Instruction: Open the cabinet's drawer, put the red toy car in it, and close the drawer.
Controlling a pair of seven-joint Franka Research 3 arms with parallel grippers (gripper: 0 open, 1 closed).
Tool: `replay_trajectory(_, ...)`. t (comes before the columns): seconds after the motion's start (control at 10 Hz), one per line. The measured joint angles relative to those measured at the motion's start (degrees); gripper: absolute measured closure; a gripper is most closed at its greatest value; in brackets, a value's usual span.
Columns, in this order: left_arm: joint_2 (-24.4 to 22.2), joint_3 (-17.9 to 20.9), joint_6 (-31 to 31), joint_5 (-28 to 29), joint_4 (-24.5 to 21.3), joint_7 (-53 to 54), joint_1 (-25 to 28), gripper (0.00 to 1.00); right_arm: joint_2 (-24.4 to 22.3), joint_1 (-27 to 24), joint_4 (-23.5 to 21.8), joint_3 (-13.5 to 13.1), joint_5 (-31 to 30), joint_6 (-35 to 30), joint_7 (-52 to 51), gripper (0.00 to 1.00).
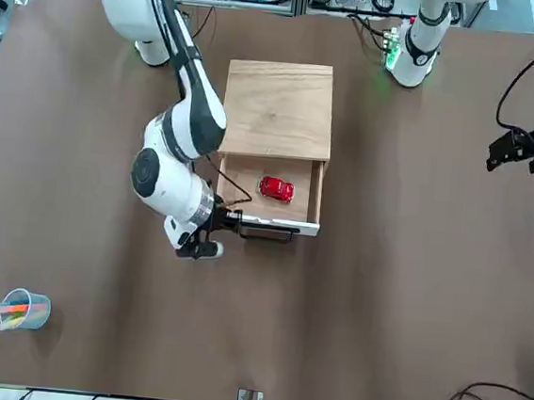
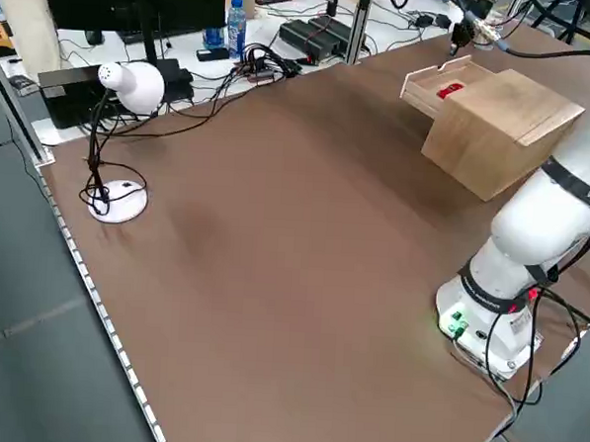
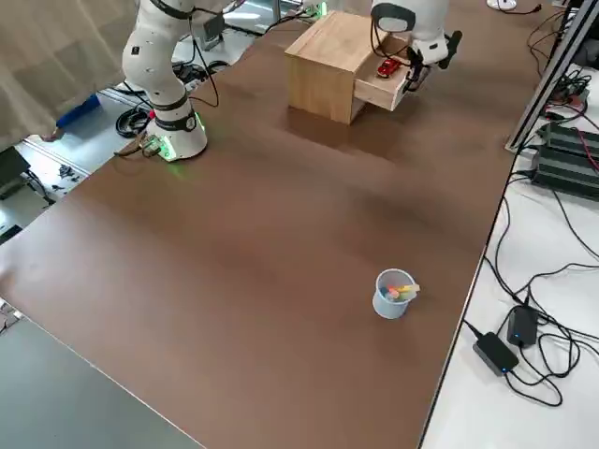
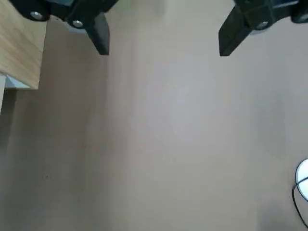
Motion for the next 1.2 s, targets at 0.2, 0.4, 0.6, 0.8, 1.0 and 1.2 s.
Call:
replay_trajectory(0.2,0.5,0.0,-0.1,-0.2,0.0,0.2,0.0,0.0,0.6,0.3,0.0,0.0,0.0,2.0,0.3,0.99)
replay_trajectory(0.4,0.9,0.0,0.0,-0.4,0.3,0.3,-0.1,0.03,1.0,0.4,0.0,0.0,0.1,2.6,0.8,0.99)
replay_trajectory(0.6,0.9,0.0,0.0,-0.4,0.5,0.2,-0.1,0.05,1.1,0.9,0.0,0.0,0.1,2.5,1.0,0.99)
replay_trajectory(0.8,0.9,0.0,0.0,-0.4,0.5,0.3,-0.1,0.06,1.2,1.9,0.0,0.0,0.1,2.4,1.5,0.99)
replay_trajectory(1.0,0.9,0.0,0.0,-0.4,0.5,0.3,-0.1,0.06,1.3,2.4,0.1,-0.1,0.1,1.9,1.9,0.99)
replay_trajectory(1.2,0.9,-0.1,0.0,-0.4,0.5,0.4,-0.1,0.06,1.5,2.4,0.8,-0.4,0.1,0.4,1.9,0.99)
